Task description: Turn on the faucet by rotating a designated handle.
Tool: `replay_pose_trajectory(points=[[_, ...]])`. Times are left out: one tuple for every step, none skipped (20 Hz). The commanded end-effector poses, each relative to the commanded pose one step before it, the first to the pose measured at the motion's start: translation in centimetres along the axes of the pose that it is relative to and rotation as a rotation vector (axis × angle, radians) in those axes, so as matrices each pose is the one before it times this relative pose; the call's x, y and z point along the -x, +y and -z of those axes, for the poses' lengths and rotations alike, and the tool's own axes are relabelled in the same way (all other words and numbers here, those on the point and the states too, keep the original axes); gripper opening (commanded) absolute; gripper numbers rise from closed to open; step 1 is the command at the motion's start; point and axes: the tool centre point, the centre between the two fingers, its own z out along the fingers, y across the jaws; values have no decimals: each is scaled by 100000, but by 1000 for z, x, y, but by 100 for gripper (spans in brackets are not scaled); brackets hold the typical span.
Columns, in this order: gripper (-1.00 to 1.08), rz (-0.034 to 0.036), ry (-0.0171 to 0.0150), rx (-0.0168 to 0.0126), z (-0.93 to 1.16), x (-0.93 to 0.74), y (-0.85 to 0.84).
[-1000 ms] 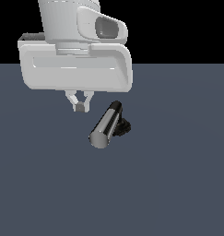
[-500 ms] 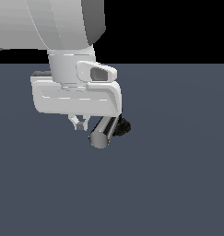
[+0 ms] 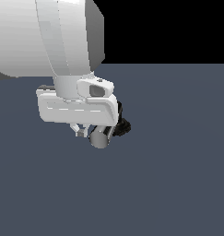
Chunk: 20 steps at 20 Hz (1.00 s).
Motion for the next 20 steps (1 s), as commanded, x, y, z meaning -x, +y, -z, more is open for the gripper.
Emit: replay_pose_trajectory(points=[[-100, -189, 175, 97, -365, -236, -93], [-100, -35, 19, 28, -72, -44, -16], [-100, 0, 0, 0, -45, -25, -16], [-100, 0, 0, 0, -15, -8, -5], [-100, 0, 0, 0, 0, 0, 0], [-100, 0, 0, 0, 0, 0, 0], [-100, 0, 0, 0, 0, 0, 0], [-100, 0, 0, 0, 24, 22, 10], [-100, 0, 0, 0, 1, -31, 477], [-100, 0, 0, 0, 1, -32, 479], [-100, 0, 0, 0, 1, -32, 480], [-100, 0, 0, 0, 1, -32, 482], [-100, 0, 0, 0, 1, -32, 483], [-100, 0, 0, 0, 1, -32, 484], [-100, 0, 0, 0, 1, -33, 486], [-100, 0, 0, 0, 1, -33, 487], [-100, -32, -6, 36, -6, -37, 498], [-100, 0, 0, 0, 1, -33, 490], [-100, 0, 0, 0, 1, -33, 491], [-100, 0, 0, 0, 1, -34, 493]])
